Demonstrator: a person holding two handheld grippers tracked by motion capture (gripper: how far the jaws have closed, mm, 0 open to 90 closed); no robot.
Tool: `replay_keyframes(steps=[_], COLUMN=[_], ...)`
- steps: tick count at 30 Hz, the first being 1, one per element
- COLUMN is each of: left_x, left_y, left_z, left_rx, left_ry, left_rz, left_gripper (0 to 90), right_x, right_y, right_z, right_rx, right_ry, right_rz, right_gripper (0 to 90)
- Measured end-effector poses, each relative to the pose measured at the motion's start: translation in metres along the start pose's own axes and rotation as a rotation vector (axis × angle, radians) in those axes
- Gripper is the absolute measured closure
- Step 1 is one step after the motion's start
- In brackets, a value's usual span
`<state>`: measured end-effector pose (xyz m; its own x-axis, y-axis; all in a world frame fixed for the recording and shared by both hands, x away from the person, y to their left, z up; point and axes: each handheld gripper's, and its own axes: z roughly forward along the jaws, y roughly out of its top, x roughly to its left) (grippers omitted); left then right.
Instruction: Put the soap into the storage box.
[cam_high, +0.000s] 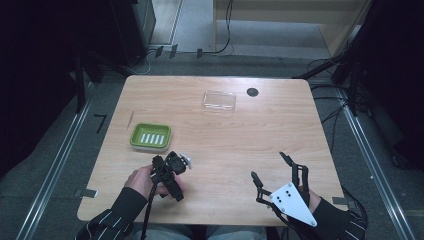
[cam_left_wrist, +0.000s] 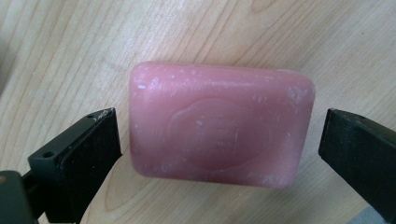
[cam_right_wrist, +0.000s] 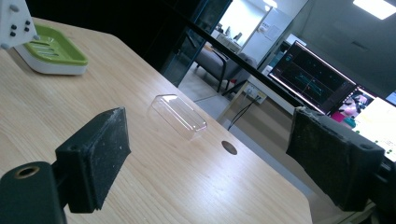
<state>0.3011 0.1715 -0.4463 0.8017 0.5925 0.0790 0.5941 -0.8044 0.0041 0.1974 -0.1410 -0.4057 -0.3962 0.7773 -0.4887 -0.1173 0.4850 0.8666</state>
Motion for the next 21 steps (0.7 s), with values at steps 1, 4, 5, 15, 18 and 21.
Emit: replay_keyframes(steps=[1,4,5,15,18,21], left_x=[0.0000,-0.0013,-0.0013,0.0006,-0.0001,-0.0008], left_y=[0.0000,0.0011,0.0011,0.0017,0.0017,0.0019], left_z=[0.0000,0.0009,0.0009,0.0056,0.0062,0.0065], left_rx=[0.000,-0.013,-0.013,-0.001,-0.002,-0.006], left_ry=[0.000,-0.011,-0.011,-0.016,-0.008,0.014], left_rz=[0.000,-0.008,-0.008,-0.008,-0.003,0.001], left_gripper=[0.0,0.0,0.0,0.0,4.4,9.2], right_x=[-0.0001,-0.0001,-0.0001,0.0003,0.0002,0.0002], right_y=[0.0000,-0.0001,-0.0001,0.0000,0.0000,0.0000], right_z=[0.0000,0.0000,0.0000,0.0001,0.0001,0.0001], right_rx=[0.000,0.001,0.001,0.001,0.000,0.001], right_ry=[0.000,0.001,0.001,0.001,0.000,0.001], right_rz=[0.001,0.001,0.001,0.001,0.001,0.000], right_gripper=[13.2,13.2,13.2,13.2,13.2,13.2])
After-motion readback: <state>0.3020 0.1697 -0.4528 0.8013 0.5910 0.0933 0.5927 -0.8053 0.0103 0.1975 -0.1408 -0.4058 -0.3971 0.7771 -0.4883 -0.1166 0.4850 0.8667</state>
